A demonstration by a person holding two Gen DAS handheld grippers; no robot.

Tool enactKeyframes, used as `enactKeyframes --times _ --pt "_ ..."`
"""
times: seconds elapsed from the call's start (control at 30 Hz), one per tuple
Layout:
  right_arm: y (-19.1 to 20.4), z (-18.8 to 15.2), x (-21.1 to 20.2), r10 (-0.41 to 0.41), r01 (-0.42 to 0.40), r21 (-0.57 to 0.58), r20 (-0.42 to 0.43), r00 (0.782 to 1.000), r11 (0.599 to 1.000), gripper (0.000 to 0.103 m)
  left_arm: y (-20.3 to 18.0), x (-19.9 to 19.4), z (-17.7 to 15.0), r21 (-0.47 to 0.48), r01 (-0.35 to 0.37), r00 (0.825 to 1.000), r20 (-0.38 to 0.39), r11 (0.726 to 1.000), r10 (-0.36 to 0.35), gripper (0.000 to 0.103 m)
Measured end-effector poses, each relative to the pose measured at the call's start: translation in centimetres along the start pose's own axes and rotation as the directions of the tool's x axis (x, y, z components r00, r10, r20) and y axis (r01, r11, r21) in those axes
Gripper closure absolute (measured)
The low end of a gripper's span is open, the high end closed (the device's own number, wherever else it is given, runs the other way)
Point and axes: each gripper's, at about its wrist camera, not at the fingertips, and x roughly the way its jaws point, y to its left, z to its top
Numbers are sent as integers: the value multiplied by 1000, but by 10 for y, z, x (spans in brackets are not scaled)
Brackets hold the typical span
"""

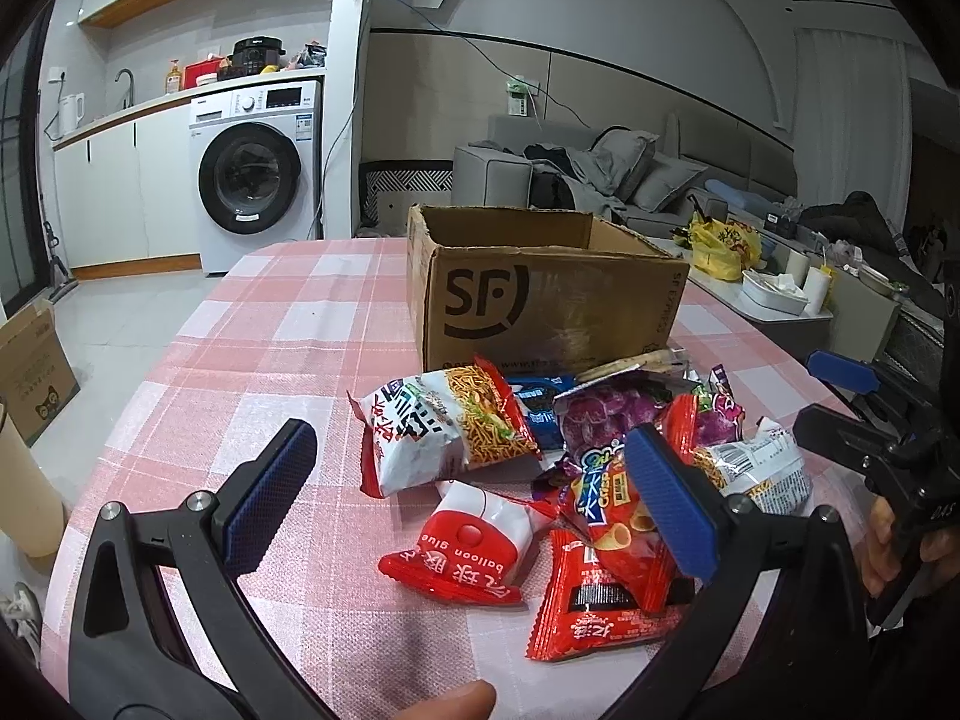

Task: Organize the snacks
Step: 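Grasp the red chip bag with the left tool while the right tool grasps the white snack bag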

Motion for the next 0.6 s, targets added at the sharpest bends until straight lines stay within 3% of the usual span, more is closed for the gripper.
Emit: enactKeyframes --times 0.3,0.6 --pt "-5 -2 11 -24 26 13 -113 993 1000 0 -4 -6 -4 10 24 999 -42 1000 -24 1" --pt "-11 -13 29 -8 25 64 -259 966 998 0 -7 -4 -14 13 75 988 -139 997 -72 1"
